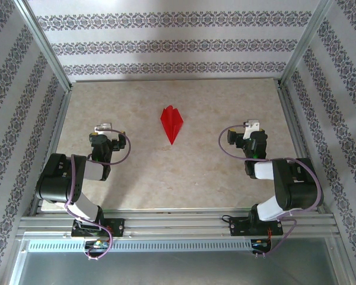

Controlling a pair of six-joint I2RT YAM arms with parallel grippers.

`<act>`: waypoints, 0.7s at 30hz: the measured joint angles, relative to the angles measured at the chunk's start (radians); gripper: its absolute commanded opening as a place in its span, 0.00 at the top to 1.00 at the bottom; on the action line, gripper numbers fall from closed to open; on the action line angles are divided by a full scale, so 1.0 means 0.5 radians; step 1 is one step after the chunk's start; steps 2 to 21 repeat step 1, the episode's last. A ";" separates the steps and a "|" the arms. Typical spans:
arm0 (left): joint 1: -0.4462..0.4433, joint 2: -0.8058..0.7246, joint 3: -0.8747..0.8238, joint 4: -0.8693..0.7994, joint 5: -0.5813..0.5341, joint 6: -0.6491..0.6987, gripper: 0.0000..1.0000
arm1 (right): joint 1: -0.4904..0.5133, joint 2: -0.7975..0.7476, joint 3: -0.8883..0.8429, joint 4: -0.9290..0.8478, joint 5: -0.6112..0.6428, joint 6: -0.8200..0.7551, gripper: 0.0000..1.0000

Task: Fold a paper plane with a square sheet of paper (pick it up from the middle)
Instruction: Reset both arms

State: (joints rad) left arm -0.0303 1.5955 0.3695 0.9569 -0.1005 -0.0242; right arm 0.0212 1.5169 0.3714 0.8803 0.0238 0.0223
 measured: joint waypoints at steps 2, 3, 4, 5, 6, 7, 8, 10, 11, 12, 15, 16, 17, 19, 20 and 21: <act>0.002 0.000 0.000 -0.001 0.001 0.000 0.01 | 0.000 0.000 0.000 0.000 0.000 0.000 0.02; 0.002 0.000 0.000 -0.001 0.001 0.000 0.01 | 0.000 0.000 0.000 0.000 0.000 0.000 0.02; 0.002 0.000 0.000 -0.001 0.001 0.000 0.01 | 0.000 0.000 0.000 0.000 0.000 0.000 0.02; 0.002 0.000 0.000 -0.001 0.001 0.000 0.01 | 0.000 0.000 0.000 0.000 0.000 0.000 0.02; 0.002 0.000 0.000 -0.001 0.001 0.000 0.01 | 0.000 0.000 0.000 0.000 0.000 0.000 0.02; 0.002 0.000 0.000 -0.001 0.001 0.000 0.01 | 0.000 0.000 0.000 0.000 0.000 0.000 0.02; 0.002 0.000 0.000 -0.001 0.001 0.000 0.01 | 0.000 0.000 0.000 0.000 0.000 0.000 0.02; 0.002 0.000 0.000 -0.001 0.001 0.000 0.01 | 0.000 0.000 0.000 0.000 0.000 0.000 0.02; 0.002 0.000 0.000 -0.001 0.001 0.000 0.01 | 0.000 0.000 0.000 0.000 0.000 0.000 0.02; 0.002 0.000 0.000 -0.001 0.001 0.000 0.01 | 0.000 0.000 0.000 0.000 0.000 0.000 0.02; 0.002 0.000 0.000 -0.001 0.001 0.000 0.01 | 0.000 0.000 0.000 0.000 0.000 0.000 0.02; 0.002 0.000 0.000 -0.001 0.001 0.000 0.01 | 0.000 0.000 0.000 0.000 0.000 0.000 0.02; 0.002 0.000 0.000 -0.001 0.001 0.000 0.01 | 0.000 0.000 0.000 0.000 0.000 0.000 0.02; 0.002 0.000 0.000 -0.001 0.001 0.000 0.01 | 0.000 0.000 0.000 0.000 0.000 0.000 0.02; 0.002 0.000 0.000 -0.001 0.001 0.000 0.01 | 0.000 0.000 0.000 0.000 0.000 0.000 0.02; 0.002 0.000 0.000 -0.001 0.001 0.000 0.01 | 0.000 0.000 0.000 0.000 0.000 0.000 0.02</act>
